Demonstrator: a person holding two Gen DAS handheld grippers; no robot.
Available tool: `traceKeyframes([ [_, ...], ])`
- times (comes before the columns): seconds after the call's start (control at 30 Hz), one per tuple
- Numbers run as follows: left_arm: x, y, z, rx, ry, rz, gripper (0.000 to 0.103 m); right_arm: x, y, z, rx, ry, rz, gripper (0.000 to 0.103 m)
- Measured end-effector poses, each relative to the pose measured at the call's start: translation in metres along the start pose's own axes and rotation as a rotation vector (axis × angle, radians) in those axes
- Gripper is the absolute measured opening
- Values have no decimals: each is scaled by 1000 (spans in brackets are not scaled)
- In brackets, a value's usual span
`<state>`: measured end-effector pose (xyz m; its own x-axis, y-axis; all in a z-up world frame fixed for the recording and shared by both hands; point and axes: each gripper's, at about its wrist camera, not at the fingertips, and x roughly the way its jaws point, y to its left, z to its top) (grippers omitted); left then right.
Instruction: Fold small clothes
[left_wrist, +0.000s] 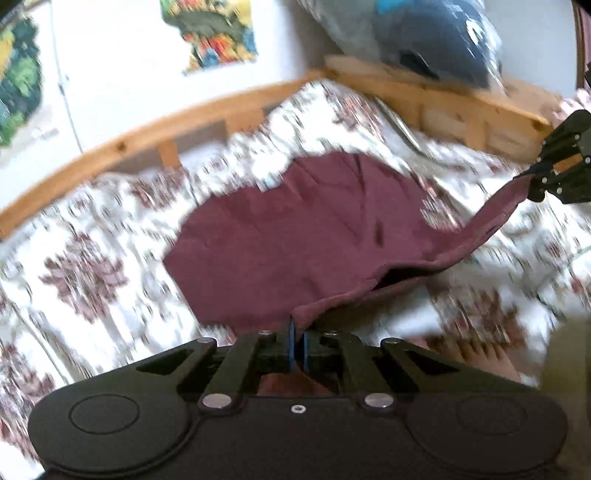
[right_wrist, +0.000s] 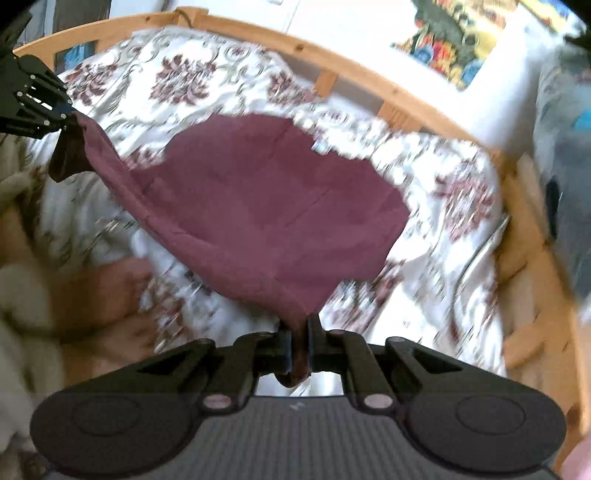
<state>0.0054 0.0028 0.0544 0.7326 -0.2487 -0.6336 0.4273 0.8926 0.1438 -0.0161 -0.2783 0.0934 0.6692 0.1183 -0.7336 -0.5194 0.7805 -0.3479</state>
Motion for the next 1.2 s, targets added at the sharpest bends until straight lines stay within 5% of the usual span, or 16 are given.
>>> traceKeyframes([
  [0.17,27,35,51,-33,-35,69,5,28,-34,48,-48,-60,-85,9],
  [0.53,145,124,143,-23,78,92,5,159,-94,129,-69,-63,-148,9],
  [0.9,249,150,153,-15,196,104,8,254,-128,143,17,-10,-123,10],
  [1.07,269,161,150,-20,225,84,26,275,-130,139,38,16,-105,10],
  [1.2,274,176,150,-120,229,37,34,288,-136,139,85,31,-83,11],
])
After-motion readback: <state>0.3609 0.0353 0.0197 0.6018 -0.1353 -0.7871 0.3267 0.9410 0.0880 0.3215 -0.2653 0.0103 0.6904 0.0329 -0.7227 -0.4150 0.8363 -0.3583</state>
